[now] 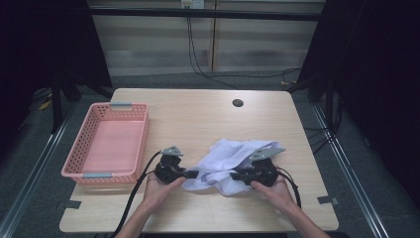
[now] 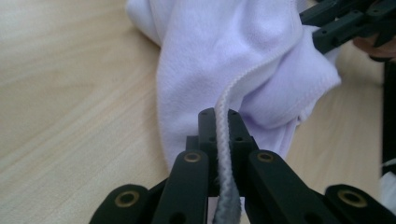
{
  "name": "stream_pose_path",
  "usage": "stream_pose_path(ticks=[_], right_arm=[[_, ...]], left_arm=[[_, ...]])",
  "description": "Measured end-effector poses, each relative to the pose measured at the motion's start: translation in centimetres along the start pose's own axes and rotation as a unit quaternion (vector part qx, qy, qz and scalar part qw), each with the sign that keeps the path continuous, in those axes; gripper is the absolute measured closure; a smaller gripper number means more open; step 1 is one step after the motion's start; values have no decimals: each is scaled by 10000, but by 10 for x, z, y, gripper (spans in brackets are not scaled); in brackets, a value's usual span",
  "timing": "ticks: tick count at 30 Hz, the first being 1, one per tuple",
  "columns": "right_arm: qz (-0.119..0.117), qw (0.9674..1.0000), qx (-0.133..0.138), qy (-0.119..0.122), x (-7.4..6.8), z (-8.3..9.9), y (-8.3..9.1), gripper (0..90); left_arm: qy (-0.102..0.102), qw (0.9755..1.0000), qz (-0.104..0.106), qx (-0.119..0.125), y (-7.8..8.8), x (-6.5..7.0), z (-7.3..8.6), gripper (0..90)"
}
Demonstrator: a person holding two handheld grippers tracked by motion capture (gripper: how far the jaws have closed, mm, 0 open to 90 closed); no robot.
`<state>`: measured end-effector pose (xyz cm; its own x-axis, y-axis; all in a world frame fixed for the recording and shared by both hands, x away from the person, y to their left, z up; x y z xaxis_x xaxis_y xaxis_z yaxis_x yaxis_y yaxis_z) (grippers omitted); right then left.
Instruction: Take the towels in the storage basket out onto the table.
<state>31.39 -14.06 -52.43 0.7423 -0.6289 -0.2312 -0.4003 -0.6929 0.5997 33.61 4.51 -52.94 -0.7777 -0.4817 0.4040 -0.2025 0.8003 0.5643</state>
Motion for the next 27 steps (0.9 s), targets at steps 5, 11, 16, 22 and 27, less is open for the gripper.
stream_pose_path(ticks=[5,11,16,22,27], right_arm=[[227,9967,687,-358,26,-18,42,767],[568,9924,963,-508,49,-25,73,830],[821,9874,1164,-695,74,-37,91,843],[1145,9788,1586,-612,96,-92,119,848],[1557,9708,1797,-329,109,-148,146,851]], left_arm=[[41,9976,-34,691,36,1,-24,886],[3,9937,-171,1110,67,0,-38,886],[-32,9920,-118,1253,82,8,-43,886],[-354,9853,14,1673,120,36,-73,887],[-545,9786,47,1985,144,55,-93,886]])
Point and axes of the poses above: each handheld gripper's, and its own axes: y roughly backward along the jaws, z roughly out of its underside, x roughly to its right, the point moved 9 cm from there along -y, roughly forward along the jaws, and after that the axes turned 1 degree about x, right-handed, at the moved point
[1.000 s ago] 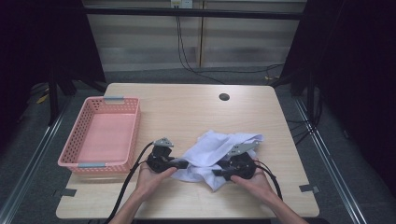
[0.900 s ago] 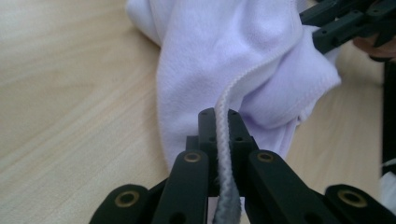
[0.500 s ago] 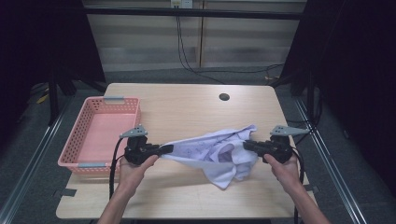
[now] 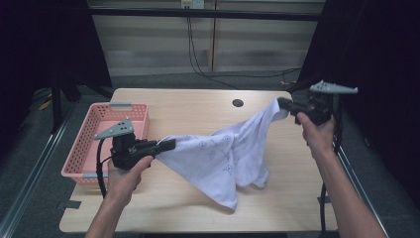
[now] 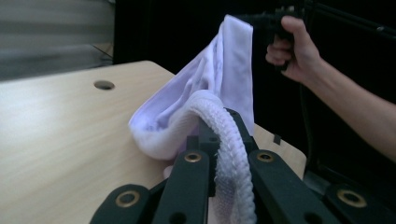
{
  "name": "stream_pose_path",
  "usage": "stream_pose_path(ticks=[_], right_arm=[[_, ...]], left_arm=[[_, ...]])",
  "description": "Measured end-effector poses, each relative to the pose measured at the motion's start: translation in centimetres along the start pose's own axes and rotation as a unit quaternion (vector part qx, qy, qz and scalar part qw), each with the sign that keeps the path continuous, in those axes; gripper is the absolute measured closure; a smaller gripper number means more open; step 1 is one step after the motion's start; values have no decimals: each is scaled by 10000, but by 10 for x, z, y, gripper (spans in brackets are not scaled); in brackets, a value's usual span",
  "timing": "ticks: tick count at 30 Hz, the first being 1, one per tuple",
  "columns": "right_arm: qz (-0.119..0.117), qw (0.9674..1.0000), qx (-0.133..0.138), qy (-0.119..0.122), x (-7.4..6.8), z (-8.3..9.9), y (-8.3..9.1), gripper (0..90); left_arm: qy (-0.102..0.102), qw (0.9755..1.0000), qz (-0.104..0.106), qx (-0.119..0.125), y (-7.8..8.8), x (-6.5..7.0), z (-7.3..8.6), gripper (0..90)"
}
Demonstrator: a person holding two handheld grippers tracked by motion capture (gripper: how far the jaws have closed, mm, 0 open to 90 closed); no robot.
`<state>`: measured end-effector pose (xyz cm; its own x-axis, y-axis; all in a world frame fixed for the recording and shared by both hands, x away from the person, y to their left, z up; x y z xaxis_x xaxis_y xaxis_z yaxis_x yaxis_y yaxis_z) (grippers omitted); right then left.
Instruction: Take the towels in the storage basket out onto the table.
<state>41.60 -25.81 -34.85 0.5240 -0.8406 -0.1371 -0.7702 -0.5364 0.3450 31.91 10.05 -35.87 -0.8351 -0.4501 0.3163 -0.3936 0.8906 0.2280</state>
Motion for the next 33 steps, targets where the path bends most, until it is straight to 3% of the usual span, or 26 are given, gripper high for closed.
stream_pose_path(ticks=[3,5,8,11,14,18,19,23,25,27,30,32,33], right_arm=[[199,9995,257,-29,17,-33,0,849],[336,9992,232,11,25,-35,-5,833],[385,9992,-51,-5,29,-16,-22,649],[342,9990,-281,-7,26,12,-34,532],[190,9991,-378,-80,19,31,-35,477],[-18,9986,-529,3,2,51,-34,464],[-223,9973,-698,19,-12,71,-33,465],[-474,9924,-1134,93,-32,113,-38,468],[-565,9888,-1375,88,-39,139,-44,460],[-659,9840,-1654,42,-44,168,-54,426],[-817,9777,-1934,-6,-51,197,-65,378],[-828,9729,-2145,263,-57,210,-72,338],[-709,9731,-2147,449,-58,211,-73,409]], left_arm=[[-15,9999,-61,-120,3,3,1,886],[9,9992,-134,-375,-1,-1,16,885],[242,9960,-219,-827,-15,-17,54,873],[443,9931,-253,-1055,-24,-29,80,826],[543,9915,-274,-1151,-26,-37,95,810],[579,9902,-385,-1213,-26,-40,100,657],[571,9911,-385,-1141,-25,-39,97,629],[481,9911,-507,-1129,-24,-41,91,562],[363,9912,-480,-1180,-25,-41,92,662],[351,9910,-453,-1207,-28,-42,96,748],[389,9910,-350,-1236,-32,-42,104,828],[425,9904,-317,-1279,-33,-42,107,835],[450,9905,-296,-1266,-33,-41,108,836]])
Point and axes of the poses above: each handheld gripper's, and its own axes: y roughly backward along the jaws, z roughly out of its underside, x roughly to its right, the point moved 9 cm from there along -y, roughly forward along the jaws, and after that the axes turned 1 degree about x, right-handed, at the moved point
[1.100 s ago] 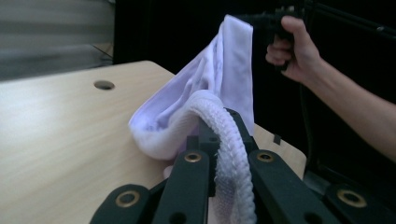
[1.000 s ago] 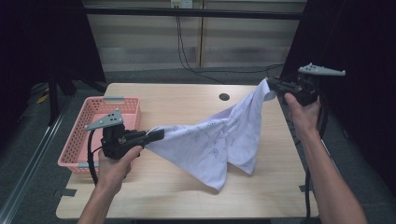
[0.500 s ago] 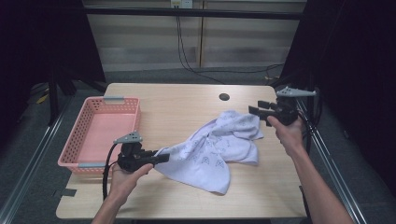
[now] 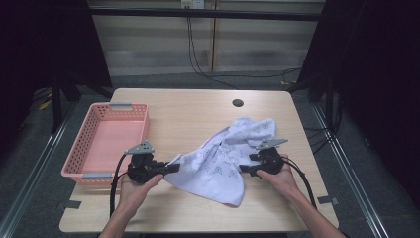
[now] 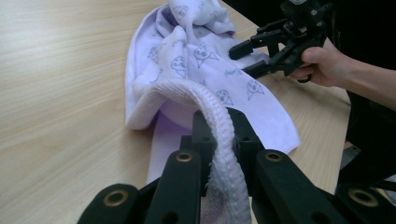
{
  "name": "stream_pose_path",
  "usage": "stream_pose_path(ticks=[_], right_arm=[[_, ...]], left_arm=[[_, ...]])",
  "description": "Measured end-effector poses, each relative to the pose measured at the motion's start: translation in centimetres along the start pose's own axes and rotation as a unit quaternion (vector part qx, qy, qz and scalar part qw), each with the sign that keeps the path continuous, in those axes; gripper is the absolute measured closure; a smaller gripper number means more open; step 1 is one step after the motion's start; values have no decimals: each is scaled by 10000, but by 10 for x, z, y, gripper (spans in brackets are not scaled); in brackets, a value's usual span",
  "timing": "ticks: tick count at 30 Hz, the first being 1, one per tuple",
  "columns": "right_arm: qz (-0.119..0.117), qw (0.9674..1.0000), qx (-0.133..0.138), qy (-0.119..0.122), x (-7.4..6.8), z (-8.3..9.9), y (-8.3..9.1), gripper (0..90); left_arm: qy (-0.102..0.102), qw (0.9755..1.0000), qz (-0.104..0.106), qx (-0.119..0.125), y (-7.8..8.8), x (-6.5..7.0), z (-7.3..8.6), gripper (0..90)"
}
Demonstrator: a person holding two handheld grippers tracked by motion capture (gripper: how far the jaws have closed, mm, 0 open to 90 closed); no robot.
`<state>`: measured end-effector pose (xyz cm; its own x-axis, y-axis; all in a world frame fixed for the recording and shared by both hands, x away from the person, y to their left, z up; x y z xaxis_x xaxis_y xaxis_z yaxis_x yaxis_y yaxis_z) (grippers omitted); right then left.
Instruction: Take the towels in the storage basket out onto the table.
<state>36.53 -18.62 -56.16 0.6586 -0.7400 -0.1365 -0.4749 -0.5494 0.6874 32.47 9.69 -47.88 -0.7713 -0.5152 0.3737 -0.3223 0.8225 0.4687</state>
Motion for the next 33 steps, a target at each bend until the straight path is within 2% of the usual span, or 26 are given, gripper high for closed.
stream_pose_path(ticks=[1,2,4,5,6,8,10,12,13,14,15,16,19,21,23,25,27,29,32,33], right_arm=[[175,9998,22,82,2,-2,0,546],[279,9996,23,56,4,-2,1,647],[140,9995,178,-226,10,-6,7,804],[139,9989,283,-342,14,-9,12,830],[304,9980,387,-398,22,-13,17,837],[431,9956,620,-549,38,-22,31,847],[662,9935,667,-636,57,-26,42,851],[991,9898,717,-727,78,-28,51,852],[1034,9886,727,-821,86,-28,54,850],[1057,9878,742,-865,92,-28,56,834],[1097,9866,788,-913,96,-28,58,780],[1107,9856,833,-969,96,-28,60,688],[926,9870,981,-877,79,-28,67,498],[658,9890,1066,-791,57,-24,75,472],[448,9916,979,-712,36,-16,78,455],[99,9937,929,-622,8,-5,81,459],[-234,9949,772,-598,-18,9,81,462],[-492,9962,561,-453,-41,24,79,464],[-875,9955,173,-318,-69,47,70,463],[-966,9951,0,-226,-76,54,67,458]], left_arm=[[10,10000,34,-7,0,1,1,838],[-16,10000,15,-45,0,0,3,842],[6,10000,-12,-96,2,1,7,848],[59,9999,-15,-118,3,1,8,851],[51,9999,-8,-116,5,2,9,852],[56,9999,-33,-135,10,3,12,855],[44,9998,-34,-203,14,5,18,855],[59,9996,6,-286,15,7,27,854],[88,9995,34,-294,15,8,31,850],[124,9994,70,-308,14,8,34,836],[139,9992,71,-378,13,8,37,817],[168,9991,46,-380,12,7,38,763],[174,9993,20,-324,12,7,37,648],[207,9994,61,-282,13,7,36,588],[167,9993,16,-349,13,6,38,574],[158,9993,-69,-329,13,5,39,546],[185,9993,-69,-315,12,3,40,543],[243,9993,-112,-270,13,-1,38,534],[297,9992,-149,-241,13,-6,36,554],[364,9991,-89,-214,12,-8,36,568]])
Point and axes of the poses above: each handheld gripper's, and its own axes: y roughly backward along the jaws, z roughly out of its underside, x roughly to its right, the point moved 9 cm from there along -y, roughly forward along the jaws, and after that the axes turned 1 degree about x, right-handed, at the moved point
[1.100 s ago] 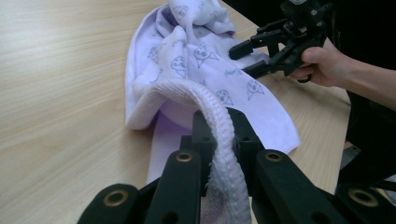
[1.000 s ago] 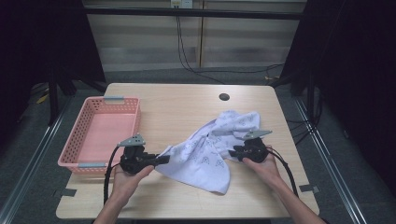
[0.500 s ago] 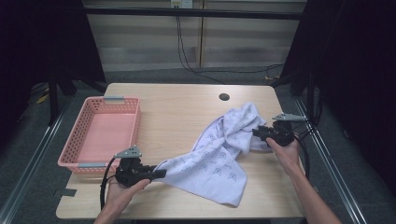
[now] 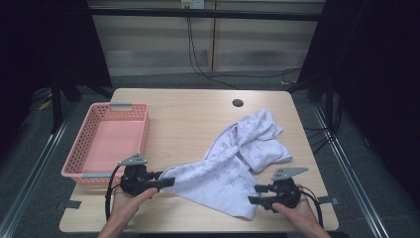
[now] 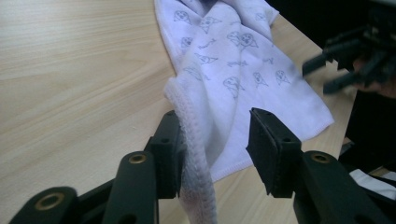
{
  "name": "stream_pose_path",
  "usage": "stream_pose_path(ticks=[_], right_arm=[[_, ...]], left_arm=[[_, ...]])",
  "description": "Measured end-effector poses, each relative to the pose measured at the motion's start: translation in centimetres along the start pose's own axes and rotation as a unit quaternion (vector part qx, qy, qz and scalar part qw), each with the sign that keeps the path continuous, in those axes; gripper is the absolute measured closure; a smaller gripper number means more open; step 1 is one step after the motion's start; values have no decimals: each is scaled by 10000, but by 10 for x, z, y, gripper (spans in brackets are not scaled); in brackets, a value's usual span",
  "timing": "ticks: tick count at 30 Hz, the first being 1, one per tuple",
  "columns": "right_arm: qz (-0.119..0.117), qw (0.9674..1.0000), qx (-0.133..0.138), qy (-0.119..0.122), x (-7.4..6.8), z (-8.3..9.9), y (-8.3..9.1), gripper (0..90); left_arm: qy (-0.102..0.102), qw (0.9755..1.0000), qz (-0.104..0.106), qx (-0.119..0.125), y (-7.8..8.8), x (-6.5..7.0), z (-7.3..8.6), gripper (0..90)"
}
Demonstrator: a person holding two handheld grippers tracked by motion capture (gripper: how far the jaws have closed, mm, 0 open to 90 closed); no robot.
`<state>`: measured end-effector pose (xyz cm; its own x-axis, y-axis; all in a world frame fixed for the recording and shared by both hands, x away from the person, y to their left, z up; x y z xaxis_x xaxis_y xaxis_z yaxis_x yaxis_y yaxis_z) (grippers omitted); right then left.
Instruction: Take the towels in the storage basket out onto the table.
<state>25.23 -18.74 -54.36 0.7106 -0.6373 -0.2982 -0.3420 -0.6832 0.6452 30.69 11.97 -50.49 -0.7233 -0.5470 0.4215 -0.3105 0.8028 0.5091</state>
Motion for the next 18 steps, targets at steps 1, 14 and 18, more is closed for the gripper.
stream_pose_path(ticks=[1,14,18], right_arm=[[54,9998,-143,135,-4,5,-4,446],[117,9935,-374,1065,-18,17,-17,609],[171,9954,-457,829,-7,16,-13,863]], left_arm=[[29,10000,66,-11,0,0,0,624],[158,9999,-29,56,0,-11,0,760],[206,9997,22,141,4,-12,-1,819]])
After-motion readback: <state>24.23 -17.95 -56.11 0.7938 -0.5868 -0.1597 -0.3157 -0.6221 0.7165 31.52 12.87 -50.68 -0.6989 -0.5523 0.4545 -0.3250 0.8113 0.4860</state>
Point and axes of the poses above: each handheld gripper's, and its own axes: y roughly backward along the jaws, z roughly out of its underside, x roughly to its right, the point moved 9 cm from there along -y, roughly forward along the jaws, and after that the axes turned 1 degree about x, right-handed, at the moved point
